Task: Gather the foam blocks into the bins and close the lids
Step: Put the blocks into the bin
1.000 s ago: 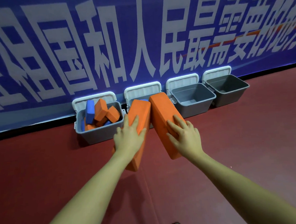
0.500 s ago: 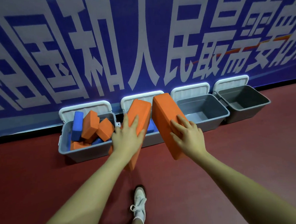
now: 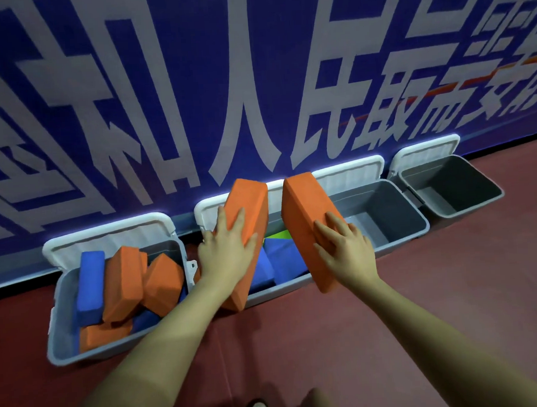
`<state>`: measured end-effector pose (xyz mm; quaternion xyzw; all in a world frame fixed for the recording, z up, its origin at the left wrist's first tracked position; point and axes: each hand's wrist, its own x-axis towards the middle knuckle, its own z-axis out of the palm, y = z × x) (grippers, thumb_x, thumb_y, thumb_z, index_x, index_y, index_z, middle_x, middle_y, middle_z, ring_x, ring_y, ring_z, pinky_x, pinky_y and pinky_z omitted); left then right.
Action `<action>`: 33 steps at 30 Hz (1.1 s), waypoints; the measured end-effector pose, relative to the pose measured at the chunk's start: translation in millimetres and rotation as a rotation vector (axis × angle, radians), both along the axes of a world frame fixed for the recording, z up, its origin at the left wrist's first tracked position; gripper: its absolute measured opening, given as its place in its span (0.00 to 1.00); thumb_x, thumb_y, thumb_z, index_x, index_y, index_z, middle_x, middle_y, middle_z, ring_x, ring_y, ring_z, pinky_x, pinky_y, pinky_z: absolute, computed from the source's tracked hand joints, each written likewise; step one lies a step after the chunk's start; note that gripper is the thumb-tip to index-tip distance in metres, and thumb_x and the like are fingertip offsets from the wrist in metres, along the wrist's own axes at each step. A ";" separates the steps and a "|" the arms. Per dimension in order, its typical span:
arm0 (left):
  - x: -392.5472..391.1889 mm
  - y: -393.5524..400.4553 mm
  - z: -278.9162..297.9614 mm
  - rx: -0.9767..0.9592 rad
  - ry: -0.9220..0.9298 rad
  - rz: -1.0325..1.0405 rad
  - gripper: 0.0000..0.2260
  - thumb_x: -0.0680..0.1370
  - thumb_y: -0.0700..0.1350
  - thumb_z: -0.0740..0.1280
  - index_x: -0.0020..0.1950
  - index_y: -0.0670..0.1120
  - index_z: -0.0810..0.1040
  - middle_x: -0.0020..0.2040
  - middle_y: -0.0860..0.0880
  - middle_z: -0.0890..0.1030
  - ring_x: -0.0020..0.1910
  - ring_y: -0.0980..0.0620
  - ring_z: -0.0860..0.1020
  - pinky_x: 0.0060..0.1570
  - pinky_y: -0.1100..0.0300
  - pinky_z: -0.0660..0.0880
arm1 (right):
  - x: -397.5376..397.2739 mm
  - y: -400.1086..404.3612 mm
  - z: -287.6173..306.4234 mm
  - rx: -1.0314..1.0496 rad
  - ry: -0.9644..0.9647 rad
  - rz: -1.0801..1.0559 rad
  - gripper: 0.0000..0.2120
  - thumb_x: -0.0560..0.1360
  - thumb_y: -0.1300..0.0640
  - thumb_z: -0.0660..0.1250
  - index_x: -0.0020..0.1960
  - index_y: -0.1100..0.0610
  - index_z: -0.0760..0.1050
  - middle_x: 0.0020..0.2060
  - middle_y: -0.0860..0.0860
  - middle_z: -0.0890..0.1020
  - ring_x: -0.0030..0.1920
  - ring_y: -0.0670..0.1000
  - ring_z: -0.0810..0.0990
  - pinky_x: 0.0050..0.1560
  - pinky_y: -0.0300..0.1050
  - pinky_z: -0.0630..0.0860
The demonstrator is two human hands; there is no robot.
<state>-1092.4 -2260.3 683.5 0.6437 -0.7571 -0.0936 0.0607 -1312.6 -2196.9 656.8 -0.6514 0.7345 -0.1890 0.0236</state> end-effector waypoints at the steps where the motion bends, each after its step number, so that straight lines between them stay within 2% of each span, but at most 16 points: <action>1: -5.4 -17.2 -8.4 0.018 0.005 0.006 0.27 0.80 0.59 0.56 0.78 0.57 0.54 0.79 0.47 0.50 0.65 0.35 0.69 0.57 0.48 0.71 | -6.6 -16.8 -7.2 0.021 0.000 -0.005 0.21 0.75 0.50 0.68 0.67 0.50 0.74 0.72 0.52 0.69 0.60 0.65 0.72 0.52 0.57 0.71; 6: -33.9 -94.5 -70.0 0.121 0.001 0.060 0.27 0.80 0.58 0.56 0.78 0.56 0.54 0.79 0.47 0.51 0.66 0.35 0.68 0.58 0.46 0.71 | -33.1 -97.8 -59.2 0.119 -0.028 -0.005 0.20 0.75 0.50 0.69 0.66 0.49 0.75 0.71 0.50 0.70 0.59 0.64 0.73 0.51 0.56 0.70; 10: -58.9 -147.4 -143.4 0.235 0.045 0.150 0.26 0.80 0.58 0.57 0.77 0.56 0.56 0.78 0.47 0.52 0.66 0.36 0.68 0.58 0.47 0.71 | -49.0 -157.9 -127.3 0.216 -0.069 0.009 0.21 0.74 0.50 0.69 0.66 0.50 0.75 0.70 0.50 0.70 0.58 0.64 0.73 0.51 0.57 0.72; 12: -69.2 -169.1 -185.2 0.270 0.088 0.186 0.26 0.80 0.57 0.59 0.77 0.55 0.58 0.78 0.46 0.54 0.67 0.35 0.68 0.59 0.46 0.70 | -55.7 -185.2 -165.8 0.287 -0.079 0.021 0.22 0.73 0.47 0.65 0.67 0.49 0.74 0.71 0.49 0.70 0.59 0.64 0.73 0.52 0.57 0.73; 15: -83.1 -198.7 -249.7 0.340 0.066 0.227 0.27 0.80 0.58 0.57 0.78 0.56 0.55 0.79 0.46 0.52 0.66 0.36 0.69 0.60 0.46 0.70 | -65.4 -222.2 -224.7 0.354 -0.084 0.054 0.25 0.72 0.44 0.60 0.67 0.49 0.74 0.71 0.50 0.70 0.60 0.64 0.73 0.53 0.59 0.73; 19: -101.5 -231.9 -320.3 0.426 0.116 0.326 0.27 0.81 0.59 0.55 0.78 0.59 0.51 0.79 0.46 0.51 0.65 0.35 0.69 0.57 0.45 0.72 | -66.6 -260.3 -287.9 0.349 -0.092 0.084 0.24 0.72 0.43 0.59 0.63 0.51 0.78 0.67 0.53 0.76 0.55 0.66 0.78 0.46 0.60 0.77; 21: -107.7 -246.5 -347.1 0.428 0.184 0.416 0.26 0.81 0.58 0.55 0.77 0.61 0.49 0.79 0.46 0.51 0.65 0.34 0.69 0.58 0.44 0.71 | -60.6 -278.1 -310.6 0.296 -0.110 0.088 0.23 0.72 0.44 0.59 0.62 0.51 0.79 0.66 0.53 0.76 0.55 0.66 0.78 0.46 0.60 0.78; 26: -117.4 -264.0 -392.4 0.400 0.307 0.518 0.26 0.81 0.58 0.53 0.77 0.61 0.47 0.77 0.43 0.50 0.63 0.33 0.71 0.57 0.41 0.71 | -53.8 -297.5 -355.4 0.251 -0.202 0.068 0.27 0.73 0.41 0.62 0.69 0.50 0.72 0.73 0.53 0.67 0.59 0.64 0.74 0.53 0.58 0.76; 29: -122.2 -267.3 -417.2 0.457 0.325 0.482 0.27 0.81 0.57 0.52 0.78 0.58 0.45 0.77 0.41 0.50 0.64 0.31 0.69 0.59 0.40 0.70 | -58.9 -296.4 -376.3 0.354 -0.272 0.084 0.30 0.74 0.44 0.65 0.74 0.49 0.64 0.76 0.53 0.60 0.63 0.63 0.72 0.53 0.59 0.77; 31: -121.7 -266.2 -433.5 0.506 0.310 0.407 0.27 0.81 0.56 0.51 0.78 0.57 0.43 0.77 0.40 0.48 0.70 0.31 0.62 0.65 0.38 0.65 | -61.0 -294.0 -388.4 0.525 -0.305 0.078 0.32 0.77 0.45 0.65 0.77 0.46 0.58 0.78 0.51 0.55 0.67 0.61 0.67 0.56 0.58 0.75; 33: -116.8 -263.6 -447.7 0.582 0.187 0.328 0.27 0.82 0.56 0.50 0.78 0.57 0.42 0.79 0.42 0.45 0.75 0.33 0.52 0.71 0.37 0.55 | -61.0 -291.7 -398.7 0.667 -0.285 0.113 0.29 0.79 0.42 0.59 0.77 0.43 0.53 0.78 0.46 0.52 0.70 0.59 0.65 0.64 0.57 0.69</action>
